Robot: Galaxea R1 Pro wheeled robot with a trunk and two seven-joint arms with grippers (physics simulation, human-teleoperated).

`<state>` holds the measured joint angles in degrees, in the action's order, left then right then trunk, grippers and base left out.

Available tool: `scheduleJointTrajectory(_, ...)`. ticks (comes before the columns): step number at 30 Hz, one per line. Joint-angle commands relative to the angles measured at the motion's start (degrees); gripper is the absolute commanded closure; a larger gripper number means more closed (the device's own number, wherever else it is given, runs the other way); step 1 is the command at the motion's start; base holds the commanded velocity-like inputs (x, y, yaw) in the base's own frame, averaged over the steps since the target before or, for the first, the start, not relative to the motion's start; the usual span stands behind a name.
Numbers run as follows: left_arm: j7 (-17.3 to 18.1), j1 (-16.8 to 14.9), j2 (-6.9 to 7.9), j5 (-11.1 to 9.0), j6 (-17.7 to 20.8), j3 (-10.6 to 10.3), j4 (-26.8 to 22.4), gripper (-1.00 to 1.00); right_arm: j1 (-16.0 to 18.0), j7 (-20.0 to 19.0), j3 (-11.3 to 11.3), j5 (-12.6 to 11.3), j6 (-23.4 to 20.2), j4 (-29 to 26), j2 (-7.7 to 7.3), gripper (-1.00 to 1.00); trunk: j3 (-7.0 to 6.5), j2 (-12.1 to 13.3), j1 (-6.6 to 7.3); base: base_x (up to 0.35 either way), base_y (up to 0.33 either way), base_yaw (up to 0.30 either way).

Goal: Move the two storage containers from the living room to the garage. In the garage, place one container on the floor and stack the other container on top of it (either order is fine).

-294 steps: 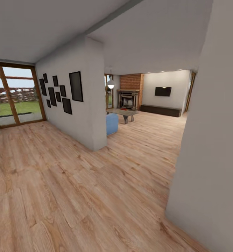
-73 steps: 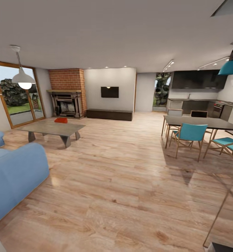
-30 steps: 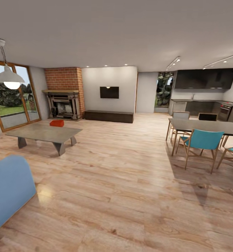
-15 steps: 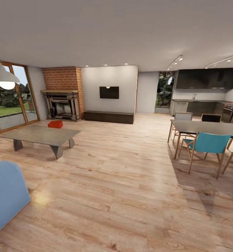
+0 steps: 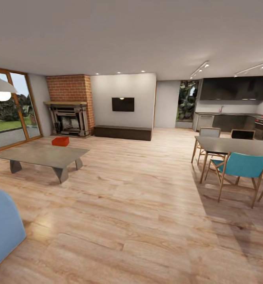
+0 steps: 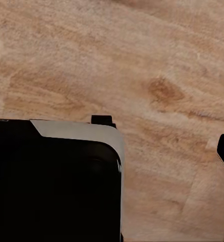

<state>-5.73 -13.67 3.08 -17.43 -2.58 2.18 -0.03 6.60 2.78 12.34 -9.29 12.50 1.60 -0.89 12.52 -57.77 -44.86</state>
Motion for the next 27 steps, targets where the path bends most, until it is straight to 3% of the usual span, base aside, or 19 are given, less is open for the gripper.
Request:
scheduleJointTrajectory(1, -0.07, -0.04, -0.01, -0.13, -0.17, 0.20, 0.03, -1.00, 0.08, 0.03, 0.50, -0.55, 0.33, 0.17, 0.02, -1.00, 0.07, -0.04, -0.04, 0.324, 0.000, 0.000)
scheduleJointTrajectory(27, -0.07, -0.04, -0.09, 0.03, -0.40, 0.19, 0.03, -1.00, 0.08, 0.03, 0.50, -0.55, 0.33, 0.16, 0.02, -1.00, 0.07, -0.04, -0.04, 0.324, 0.000, 0.000)
